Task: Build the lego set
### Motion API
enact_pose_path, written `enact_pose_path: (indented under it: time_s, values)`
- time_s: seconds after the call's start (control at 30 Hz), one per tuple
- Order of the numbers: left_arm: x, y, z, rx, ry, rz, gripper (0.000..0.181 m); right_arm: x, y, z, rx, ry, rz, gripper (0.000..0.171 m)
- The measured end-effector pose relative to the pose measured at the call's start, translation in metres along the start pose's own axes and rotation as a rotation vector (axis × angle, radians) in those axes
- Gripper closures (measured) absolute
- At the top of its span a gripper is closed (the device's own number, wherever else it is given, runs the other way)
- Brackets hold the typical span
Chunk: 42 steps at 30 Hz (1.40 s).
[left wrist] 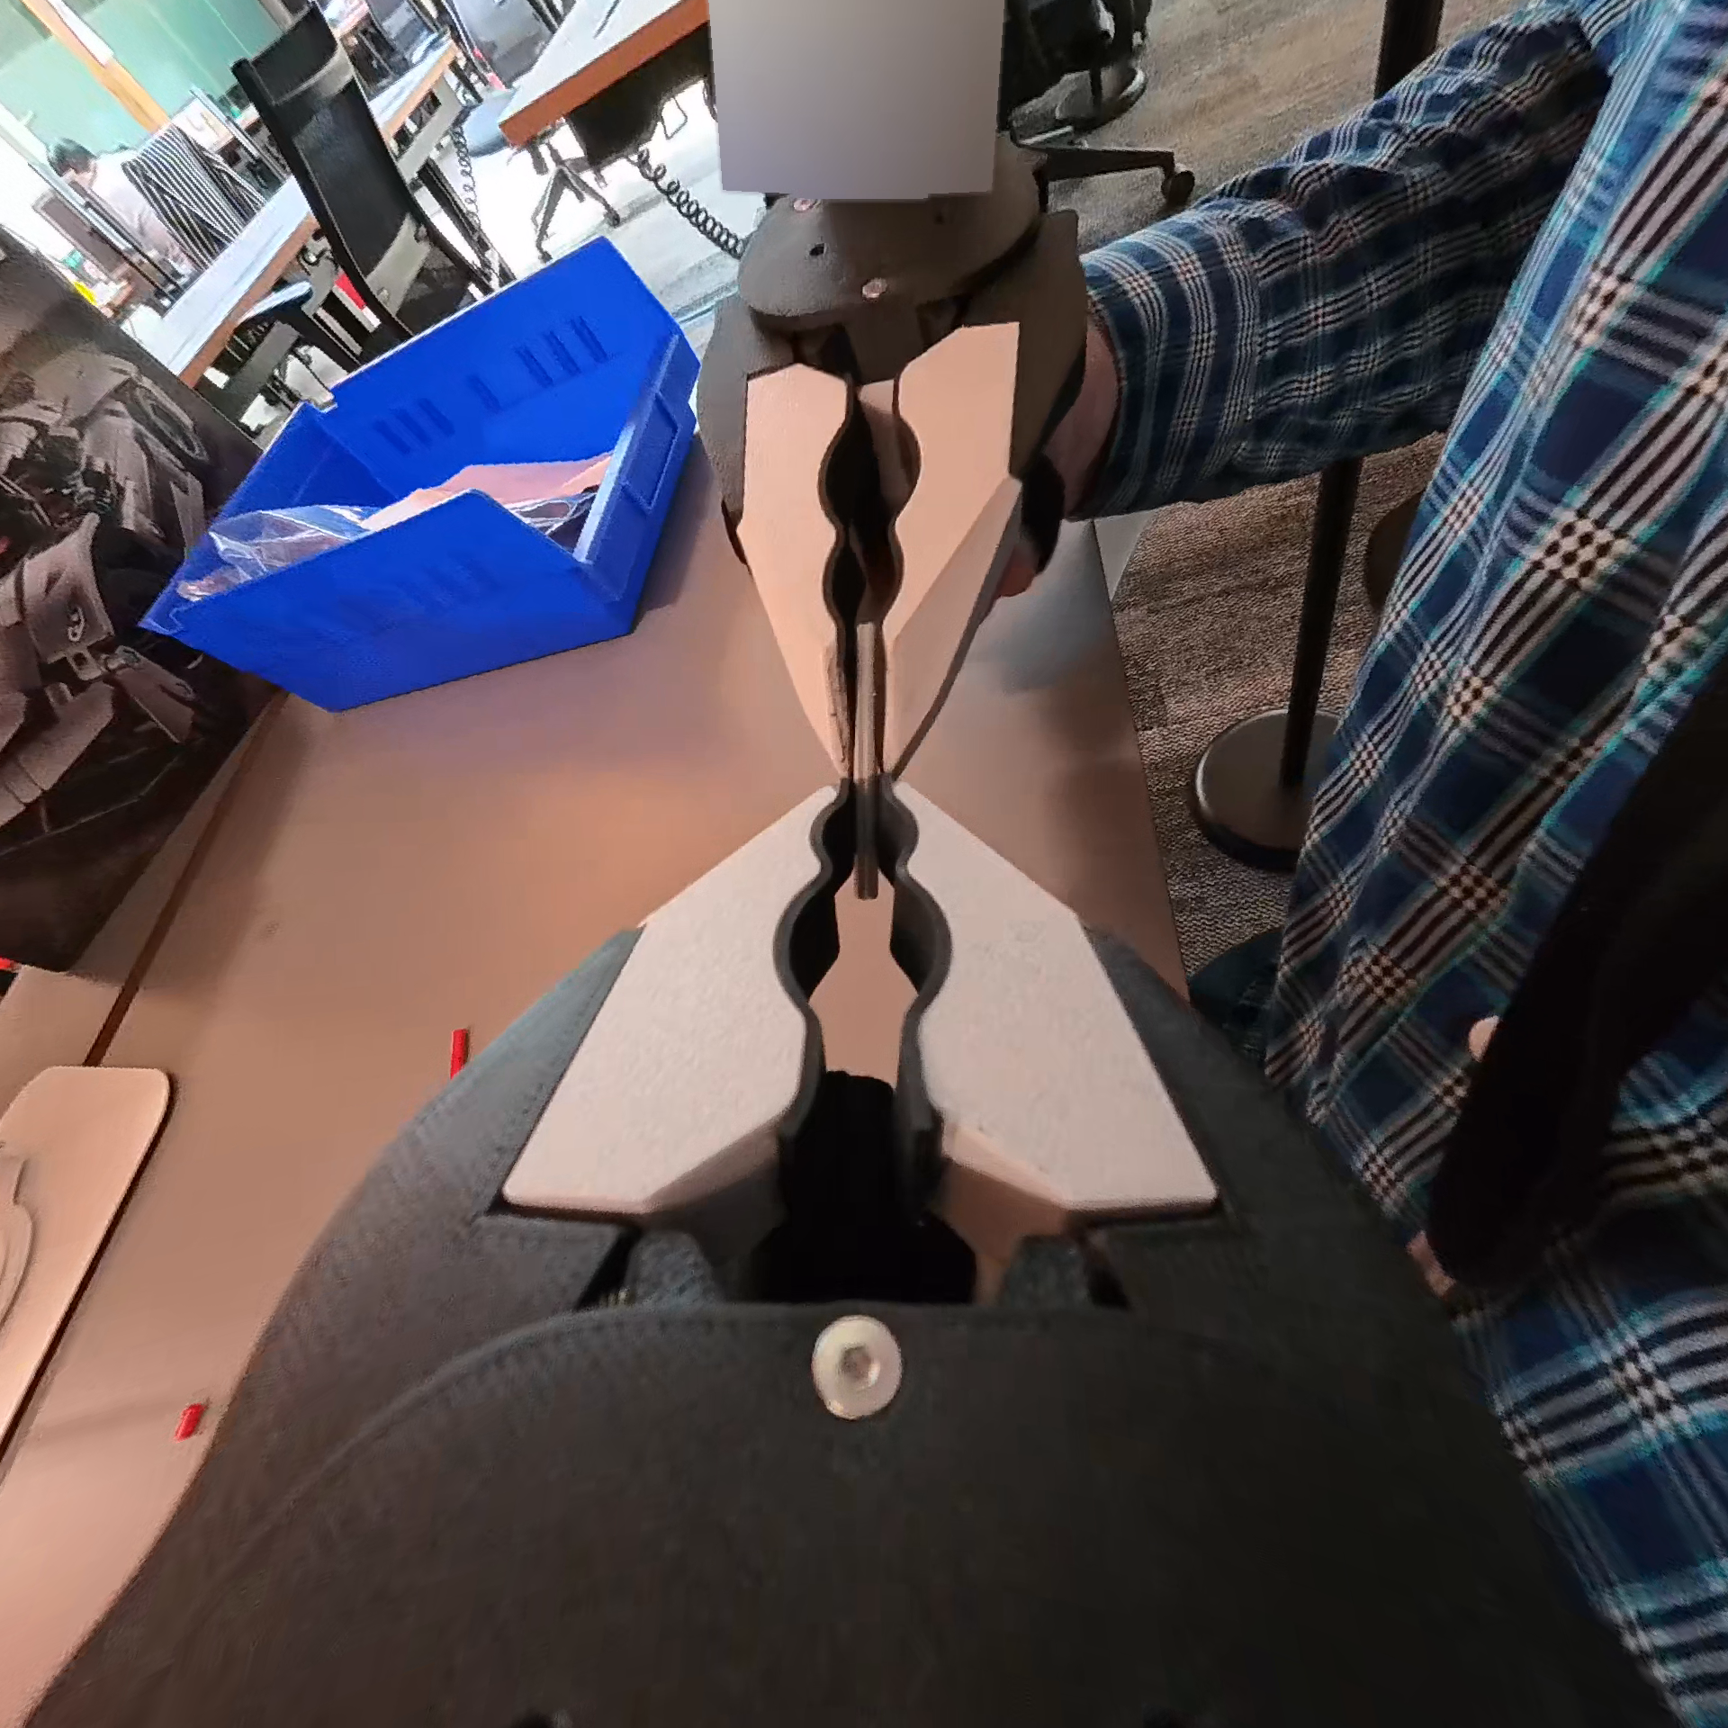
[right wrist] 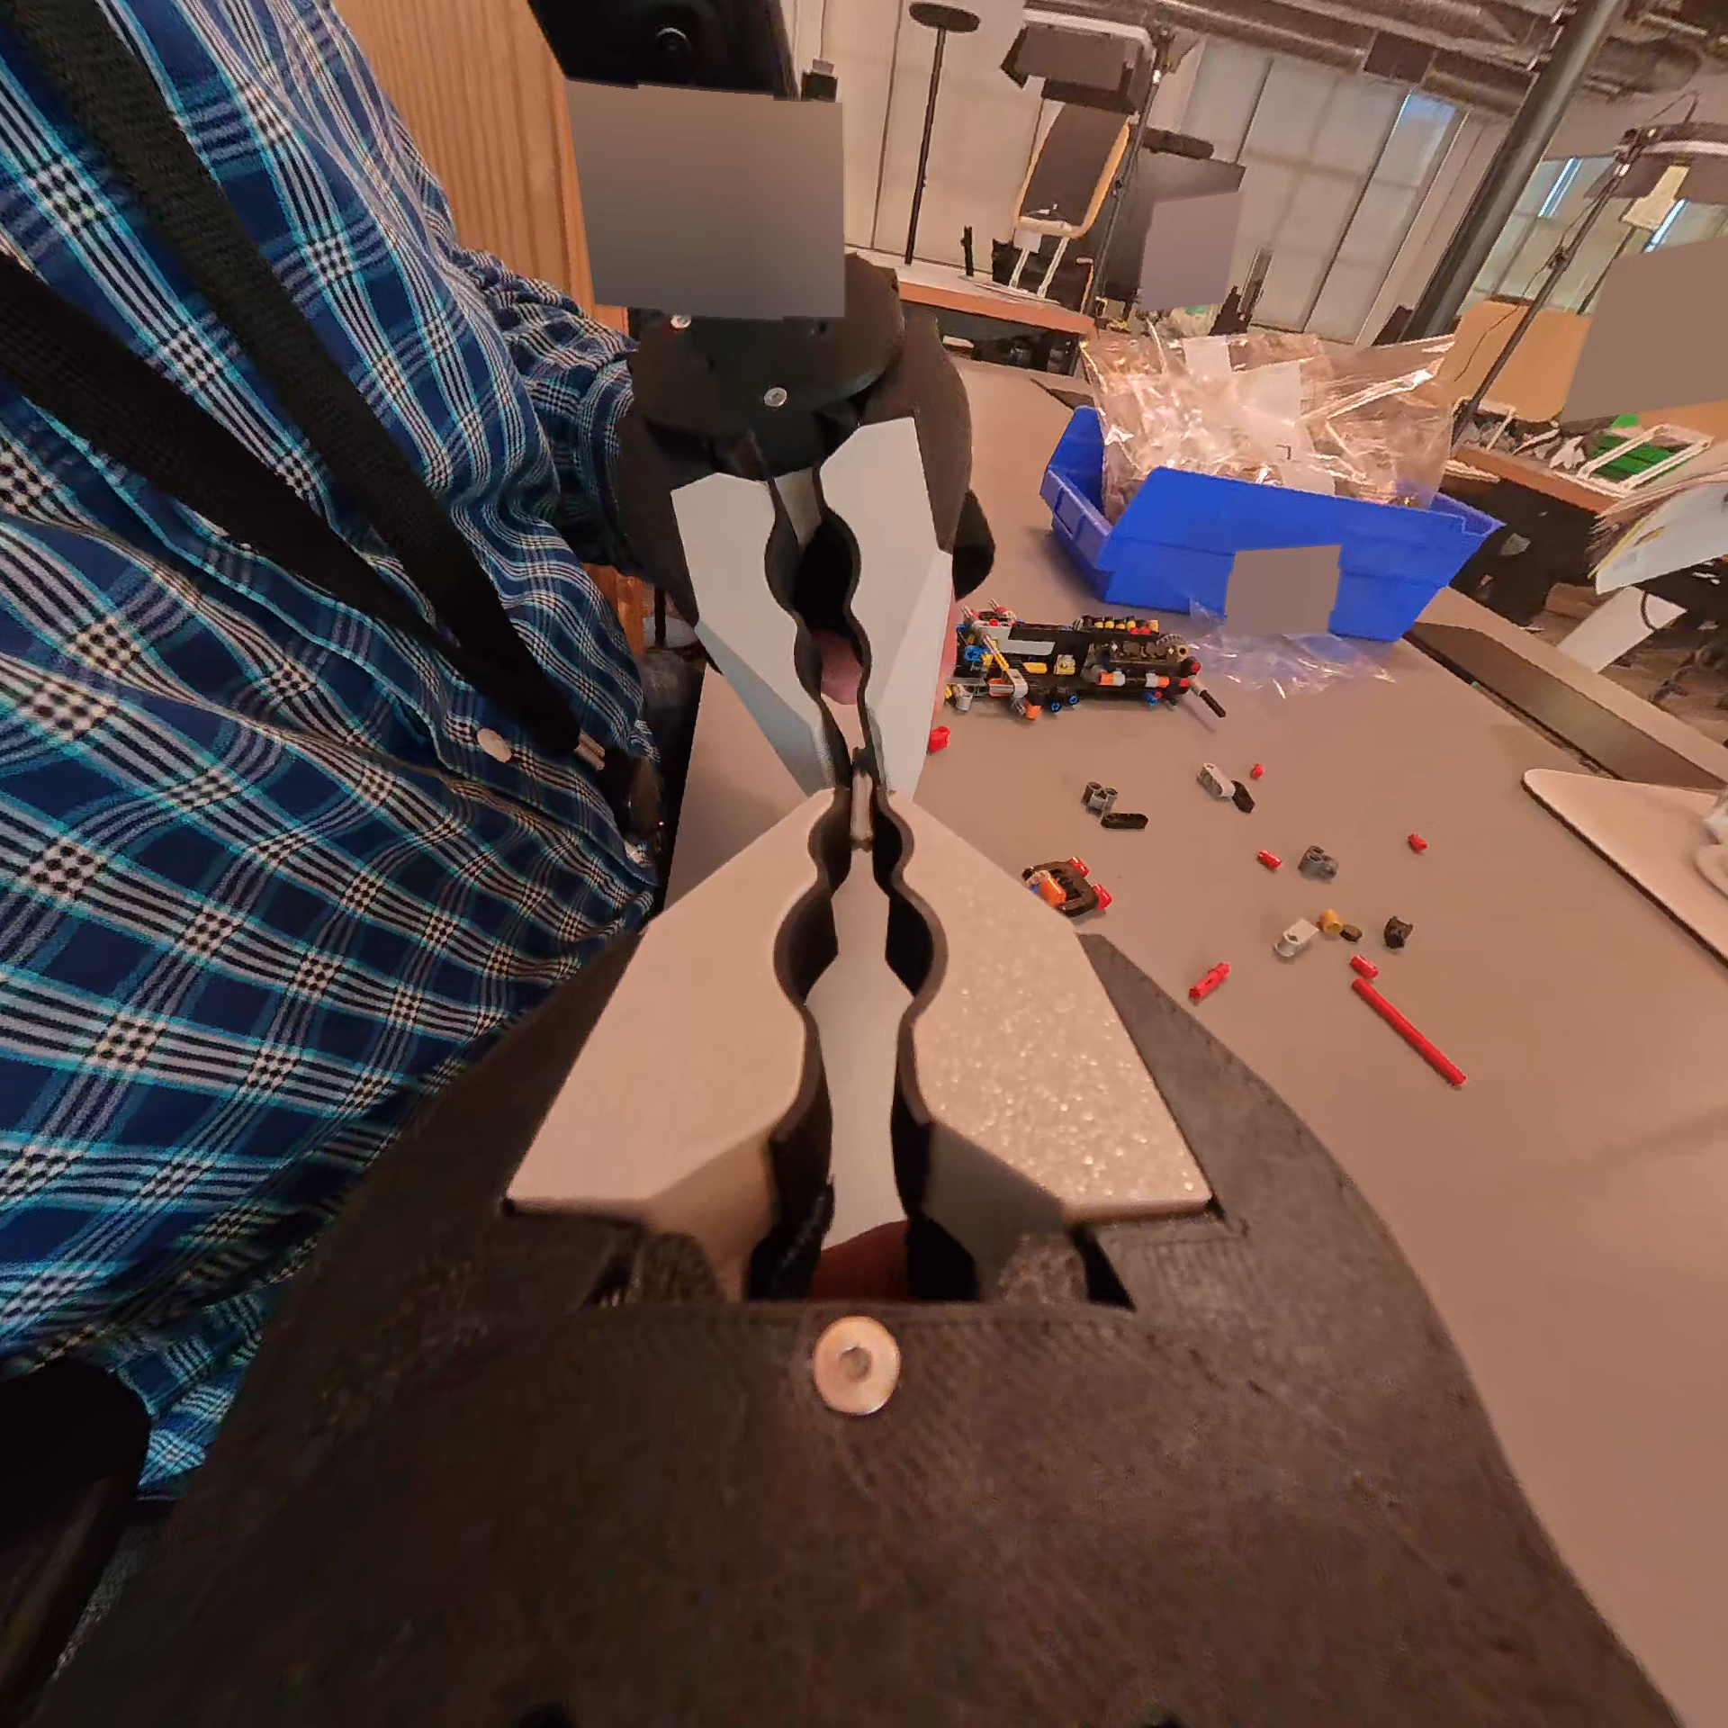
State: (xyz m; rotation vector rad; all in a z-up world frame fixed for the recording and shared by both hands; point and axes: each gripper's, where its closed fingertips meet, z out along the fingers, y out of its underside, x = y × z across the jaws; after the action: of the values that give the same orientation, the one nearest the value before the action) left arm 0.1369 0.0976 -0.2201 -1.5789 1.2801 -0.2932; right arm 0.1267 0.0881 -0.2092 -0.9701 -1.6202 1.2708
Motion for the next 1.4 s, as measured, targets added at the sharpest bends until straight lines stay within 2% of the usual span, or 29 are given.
enact_pose_path:
  time_s: [0.87,1.0,1.07,1.4]
  values:
    - [0.005,0.005,-0.001,-0.024,0.073,-0.078,0.178,-0.002,0.002,0.003,-0.061,0.018,-0.097,0.17]
    - [0.006,0.008,0.0,-0.042,0.077,-0.072,0.178,-0.003,0.002,0.002,-0.053,0.007,-0.079,0.162]
    - [0.006,0.008,0.0,-0.04,0.078,-0.073,0.178,-0.003,0.003,0.002,-0.059,0.01,-0.087,0.169]
    - [0.006,0.014,0.003,-0.083,0.077,-0.078,0.178,-0.002,0.009,0.002,-0.099,0.002,-0.076,0.17]
